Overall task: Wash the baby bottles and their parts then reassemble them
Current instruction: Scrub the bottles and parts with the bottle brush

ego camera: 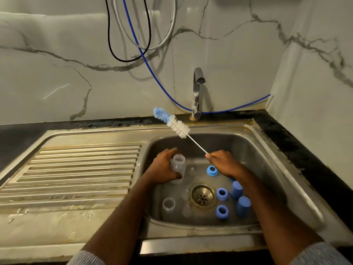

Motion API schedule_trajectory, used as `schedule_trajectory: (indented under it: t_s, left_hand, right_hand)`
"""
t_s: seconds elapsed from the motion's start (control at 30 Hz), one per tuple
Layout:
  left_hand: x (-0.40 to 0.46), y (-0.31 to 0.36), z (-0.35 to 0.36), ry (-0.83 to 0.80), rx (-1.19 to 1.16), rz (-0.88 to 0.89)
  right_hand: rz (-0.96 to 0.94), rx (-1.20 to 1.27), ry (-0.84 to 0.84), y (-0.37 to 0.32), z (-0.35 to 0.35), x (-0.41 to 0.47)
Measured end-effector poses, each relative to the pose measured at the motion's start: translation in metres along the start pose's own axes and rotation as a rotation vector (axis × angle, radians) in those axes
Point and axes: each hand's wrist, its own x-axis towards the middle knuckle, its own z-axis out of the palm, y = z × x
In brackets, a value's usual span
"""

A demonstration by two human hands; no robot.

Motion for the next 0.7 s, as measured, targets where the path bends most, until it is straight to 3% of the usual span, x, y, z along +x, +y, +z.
schedule_trajectory:
  t_s: [0.13,0.2,0.7]
  left_hand:
    - [-0.002,-0.001,0.016,-0.250,0.381,-0.098]
    - [-0.003,-0.003,0.022,-0.298,0.491,-0.125]
    - [-0.005,-0.018,0.032,-0.362,0.623,-0.118]
  right_hand:
    - [0.023,0.029,-0.013,0.004,-0.001,-0.003]
    - [0.027,0.028,-0.021,0.004,-0.001,-0.004]
    - [0.066,0.091,-0.032,0.006,-0.005,-0.002]
